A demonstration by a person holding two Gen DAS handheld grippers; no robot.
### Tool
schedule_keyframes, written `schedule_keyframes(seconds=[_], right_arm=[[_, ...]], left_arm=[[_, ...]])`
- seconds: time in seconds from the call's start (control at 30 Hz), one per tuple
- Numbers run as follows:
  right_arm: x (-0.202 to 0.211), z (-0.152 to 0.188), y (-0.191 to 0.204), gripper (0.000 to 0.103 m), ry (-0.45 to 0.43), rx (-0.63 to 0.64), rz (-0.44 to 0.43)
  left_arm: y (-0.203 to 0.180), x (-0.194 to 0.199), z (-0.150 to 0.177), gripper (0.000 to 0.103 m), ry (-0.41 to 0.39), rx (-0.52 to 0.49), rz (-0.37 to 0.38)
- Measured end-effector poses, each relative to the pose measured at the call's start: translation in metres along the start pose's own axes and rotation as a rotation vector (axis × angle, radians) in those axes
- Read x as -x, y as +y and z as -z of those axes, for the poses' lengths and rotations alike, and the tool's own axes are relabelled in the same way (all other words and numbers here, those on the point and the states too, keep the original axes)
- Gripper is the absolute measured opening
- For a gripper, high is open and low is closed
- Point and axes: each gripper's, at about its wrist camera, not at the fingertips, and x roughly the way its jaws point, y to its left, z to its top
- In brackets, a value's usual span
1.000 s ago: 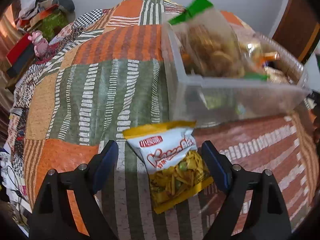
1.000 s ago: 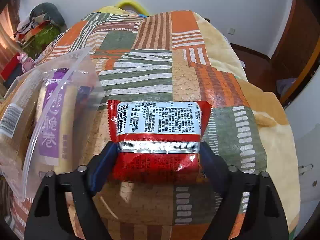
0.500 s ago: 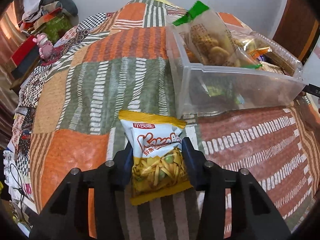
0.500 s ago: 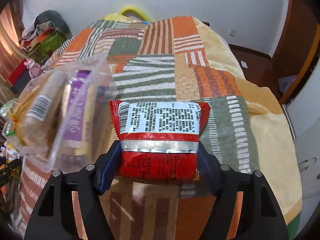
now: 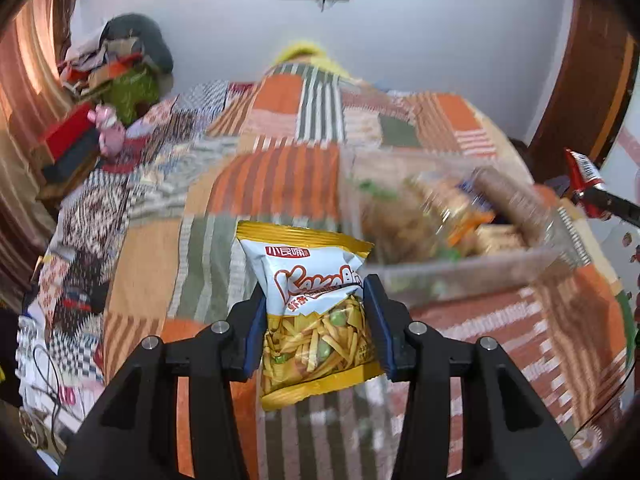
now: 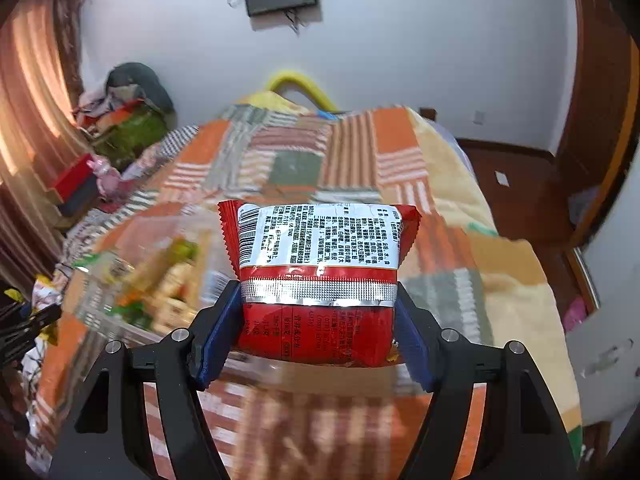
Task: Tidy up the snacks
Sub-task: 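Lower the yellow chip bag and red snack bag into the clear box, open both grippers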
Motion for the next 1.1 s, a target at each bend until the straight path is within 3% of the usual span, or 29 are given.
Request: schedule_keyframes(seconds=[0.23, 0.4, 0.83, 1.0, 1.1], right_arm=[[-0.006, -0.012, 0.037, 0.069, -0.049, 0.037, -0.079], [-0.023, -0.016, 0.061, 0.069, -0.042, 0.046, -0.136], [-0.078, -0.014, 0.087, 0.069, 0.047, 0.106, -0.154], [-0.079, -0.012, 0.087, 0.073, 0.046, 0.129, -0.135], [-0.077, -0.012, 0.09, 0.073, 0.05, 0.137, -0.139]], left_arm=[[-0.025, 0.003, -0.038, 0.045, -0.084, -0.035, 0.043], [-0.043, -0.011, -0.058, 0.045, -0.098, -0.047, 0.072], [-0.065, -0.082, -0.089, 0.045, -0.025, -0.076, 0.11], [-0.062, -0.101, -0.09, 0.045, 0.012, -0.069, 0.124], [-0.06, -0.105, -0.088, 0.051, 0.035, -0.056, 0.148]])
